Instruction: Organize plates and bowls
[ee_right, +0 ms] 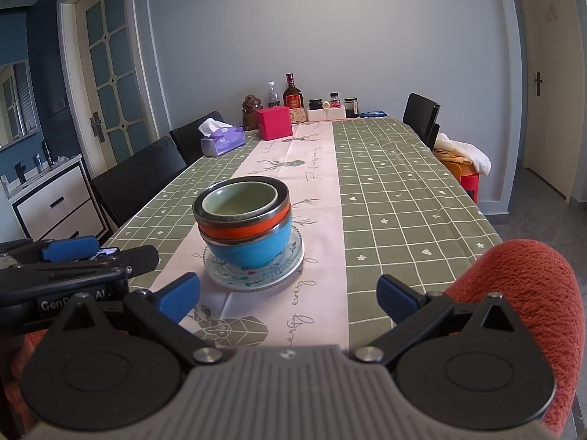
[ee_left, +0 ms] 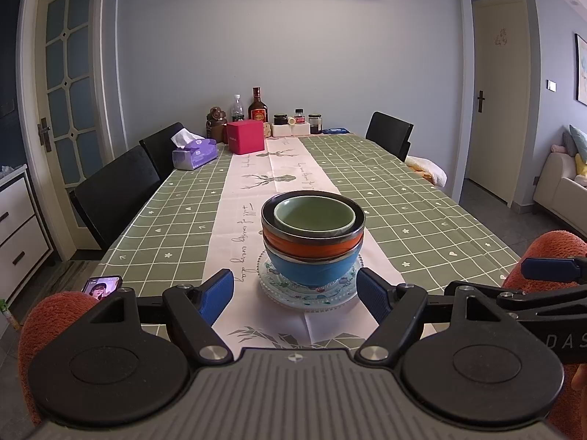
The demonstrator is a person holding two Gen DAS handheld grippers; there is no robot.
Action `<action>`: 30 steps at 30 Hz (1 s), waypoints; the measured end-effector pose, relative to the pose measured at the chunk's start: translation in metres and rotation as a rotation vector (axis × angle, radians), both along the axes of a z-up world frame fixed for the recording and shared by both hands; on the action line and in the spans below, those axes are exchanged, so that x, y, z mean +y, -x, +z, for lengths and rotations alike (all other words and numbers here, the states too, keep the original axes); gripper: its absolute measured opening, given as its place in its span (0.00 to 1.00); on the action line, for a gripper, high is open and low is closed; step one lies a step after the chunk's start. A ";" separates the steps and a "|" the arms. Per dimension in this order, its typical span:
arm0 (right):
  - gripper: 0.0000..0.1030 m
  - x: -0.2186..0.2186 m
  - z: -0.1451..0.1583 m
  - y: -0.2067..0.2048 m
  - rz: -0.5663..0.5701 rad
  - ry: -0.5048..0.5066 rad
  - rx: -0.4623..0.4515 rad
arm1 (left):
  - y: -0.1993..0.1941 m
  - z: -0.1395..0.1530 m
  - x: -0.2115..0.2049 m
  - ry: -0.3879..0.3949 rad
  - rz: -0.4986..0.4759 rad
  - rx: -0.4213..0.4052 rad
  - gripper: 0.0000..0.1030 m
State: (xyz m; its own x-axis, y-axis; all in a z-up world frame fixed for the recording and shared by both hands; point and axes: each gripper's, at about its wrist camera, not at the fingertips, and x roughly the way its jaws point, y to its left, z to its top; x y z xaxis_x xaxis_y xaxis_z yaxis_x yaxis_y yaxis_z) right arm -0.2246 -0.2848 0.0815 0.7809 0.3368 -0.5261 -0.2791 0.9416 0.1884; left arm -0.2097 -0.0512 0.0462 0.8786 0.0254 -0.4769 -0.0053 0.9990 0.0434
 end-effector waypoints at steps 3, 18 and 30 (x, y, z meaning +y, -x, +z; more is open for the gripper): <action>0.97 0.000 0.000 0.000 -0.001 0.000 0.002 | 0.000 0.001 0.000 0.002 -0.002 0.003 0.87; 0.97 -0.001 0.000 -0.001 0.000 -0.001 0.001 | 0.001 0.001 -0.002 -0.009 -0.008 -0.017 0.87; 0.97 -0.003 0.000 -0.001 -0.004 -0.004 -0.004 | 0.002 0.001 0.000 -0.002 0.006 -0.019 0.87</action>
State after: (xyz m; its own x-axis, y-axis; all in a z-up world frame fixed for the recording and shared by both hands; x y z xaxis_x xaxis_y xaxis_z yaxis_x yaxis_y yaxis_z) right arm -0.2237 -0.2874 0.0815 0.7845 0.3352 -0.5217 -0.2757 0.9421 0.1908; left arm -0.2115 -0.0513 0.0471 0.8872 0.0311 -0.4603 -0.0118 0.9989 0.0448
